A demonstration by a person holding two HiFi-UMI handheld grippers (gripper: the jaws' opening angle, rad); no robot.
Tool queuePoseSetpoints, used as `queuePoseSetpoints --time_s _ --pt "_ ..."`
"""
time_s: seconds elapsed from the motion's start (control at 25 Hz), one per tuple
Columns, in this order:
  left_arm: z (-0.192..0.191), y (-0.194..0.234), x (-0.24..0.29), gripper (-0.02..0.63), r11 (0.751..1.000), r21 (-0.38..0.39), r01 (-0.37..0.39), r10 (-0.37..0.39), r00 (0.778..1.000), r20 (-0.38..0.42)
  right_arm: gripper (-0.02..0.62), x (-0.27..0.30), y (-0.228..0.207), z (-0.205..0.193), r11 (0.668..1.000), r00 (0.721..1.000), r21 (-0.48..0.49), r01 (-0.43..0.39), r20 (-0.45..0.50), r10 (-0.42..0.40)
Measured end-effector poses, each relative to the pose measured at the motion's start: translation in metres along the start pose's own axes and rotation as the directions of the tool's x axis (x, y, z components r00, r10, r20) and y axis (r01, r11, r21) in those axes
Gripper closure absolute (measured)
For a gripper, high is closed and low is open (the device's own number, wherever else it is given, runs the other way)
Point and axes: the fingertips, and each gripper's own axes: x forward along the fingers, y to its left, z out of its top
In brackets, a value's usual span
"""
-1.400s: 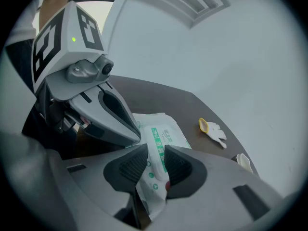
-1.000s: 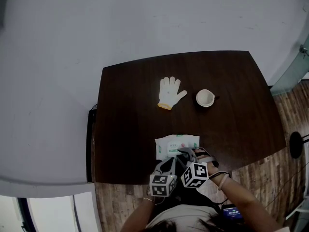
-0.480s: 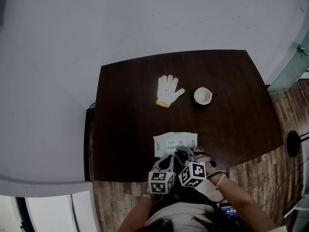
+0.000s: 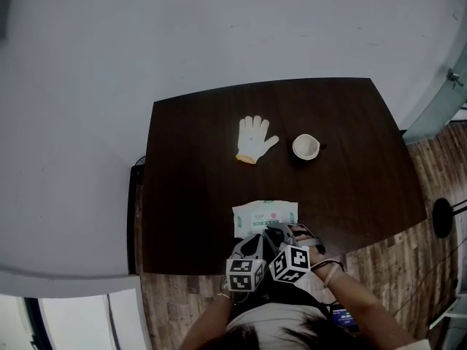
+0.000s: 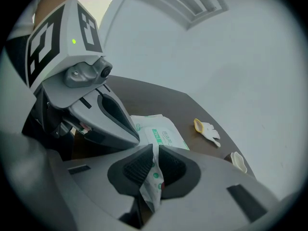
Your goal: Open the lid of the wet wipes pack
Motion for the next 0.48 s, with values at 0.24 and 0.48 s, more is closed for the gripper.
queuePoseSetpoints --time_s 0.24,0.48 --pt "0.0002 -0.0002 -0.0005 0.592 1.000 -0.007 0.002 -0.002 1.000 -0.003 0.549 -0.0020 -0.0016 0.0016 1.000 1.000 0.021 0.010 0.004 -0.010" --pt "-0.0004 -0.0005 -0.0025 0.592 1.000 -0.003 -0.003 0.003 1.000 -0.004 0.552 -0.0074 -0.0062 0.0076 0.998 0.998 0.029 0.052 0.030 -0.052"
